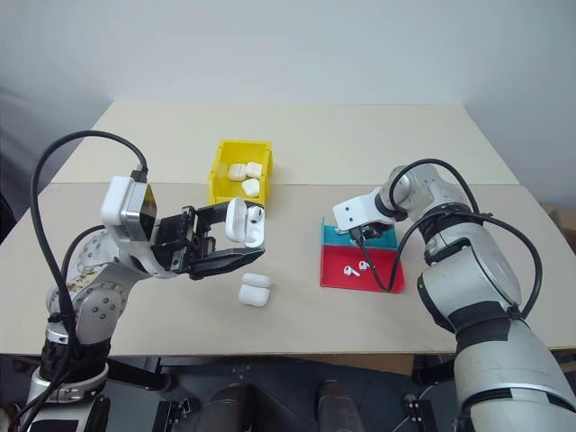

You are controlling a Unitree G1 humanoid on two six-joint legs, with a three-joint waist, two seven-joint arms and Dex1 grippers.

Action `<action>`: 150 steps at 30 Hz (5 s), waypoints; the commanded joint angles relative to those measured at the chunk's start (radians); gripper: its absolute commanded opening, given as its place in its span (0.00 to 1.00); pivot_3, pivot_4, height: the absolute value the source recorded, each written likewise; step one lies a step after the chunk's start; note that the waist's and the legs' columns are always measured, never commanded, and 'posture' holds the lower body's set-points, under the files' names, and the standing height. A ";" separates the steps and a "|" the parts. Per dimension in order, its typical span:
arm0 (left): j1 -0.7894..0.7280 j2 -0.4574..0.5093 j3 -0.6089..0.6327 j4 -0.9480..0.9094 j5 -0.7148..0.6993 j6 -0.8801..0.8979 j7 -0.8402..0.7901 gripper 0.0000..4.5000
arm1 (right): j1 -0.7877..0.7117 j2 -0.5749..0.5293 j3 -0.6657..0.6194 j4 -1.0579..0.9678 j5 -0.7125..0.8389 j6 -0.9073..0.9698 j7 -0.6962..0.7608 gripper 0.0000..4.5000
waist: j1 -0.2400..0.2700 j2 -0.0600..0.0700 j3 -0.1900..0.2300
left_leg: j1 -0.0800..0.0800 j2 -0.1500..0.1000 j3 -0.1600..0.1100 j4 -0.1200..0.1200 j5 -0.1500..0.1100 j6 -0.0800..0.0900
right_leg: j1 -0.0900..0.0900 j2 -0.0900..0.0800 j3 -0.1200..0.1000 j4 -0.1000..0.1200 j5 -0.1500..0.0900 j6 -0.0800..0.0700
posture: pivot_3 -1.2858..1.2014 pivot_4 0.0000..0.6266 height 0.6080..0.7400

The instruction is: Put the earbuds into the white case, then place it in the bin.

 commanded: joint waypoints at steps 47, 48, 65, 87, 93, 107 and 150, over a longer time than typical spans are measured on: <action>-0.013 0.019 0.010 -0.031 -0.034 -0.010 0.002 0.62 | 0.010 -0.047 -0.161 -0.067 0.075 0.034 0.002 0.16 | -0.001 0.000 0.000 | 0.000 0.000 0.000 0.000 0.000 0.000 | 0.000 0.000 0.000 0.000 0.000 0.000 | 0.52 0.24 1.00; -0.019 0.017 0.007 -0.025 -0.035 -0.009 -0.001 0.62 | 0.029 -0.067 -0.208 -0.126 0.134 0.058 0.052 0.16 | 0.001 0.000 0.000 | -0.001 0.000 0.000 0.000 0.000 0.000 | 0.000 0.000 0.000 0.000 0.000 0.000 | 0.52 0.24 1.00; -0.137 -0.031 -0.055 0.128 -0.026 -0.012 -0.116 0.62 | 0.550 -0.249 -0.813 -1.370 0.983 1.189 0.151 0.16 | 0.025 0.000 0.000 | 0.000 0.000 0.000 0.001 0.000 0.000 | 0.000 0.000 0.000 0.000 0.000 0.001 | 0.52 0.24 1.00; -0.266 -0.155 -0.104 0.333 0.103 -0.079 -0.133 0.62 | 0.512 -0.222 -0.995 -1.635 2.114 1.707 -0.582 0.16 | 0.024 0.000 0.000 | -0.002 0.000 -0.001 0.001 0.000 0.001 | 0.000 0.000 0.000 -0.001 0.000 0.001 | 0.52 0.24 1.00; -0.272 -0.166 -0.114 0.331 0.114 -0.083 -0.136 0.62 | 0.485 -0.298 -0.887 -1.642 2.204 1.683 -0.691 0.16 | 0.025 0.000 0.000 | -0.003 0.000 -0.002 0.001 0.000 0.001 | 0.000 0.000 -0.001 -0.002 0.000 0.001 | 0.52 0.24 1.00; -0.267 -0.161 -0.104 0.309 0.108 -0.081 -0.134 0.62 | 0.470 -0.338 -0.764 -1.649 2.119 1.675 -0.708 0.16 | 0.025 0.000 0.000 | -0.004 0.000 -0.002 0.001 -0.001 0.002 | -0.001 0.000 -0.001 -0.003 -0.001 0.001 | 0.52 0.24 1.00; -0.287 -0.196 -0.153 0.400 0.184 -0.127 -0.162 0.62 | 0.246 -0.383 -0.599 -1.619 1.636 1.475 -0.311 0.00 | 0.020 0.001 0.000 | -0.004 0.000 -0.001 0.001 -0.001 0.002 | -0.002 0.000 0.000 -0.003 -0.003 0.005 | 0.52 0.24 1.00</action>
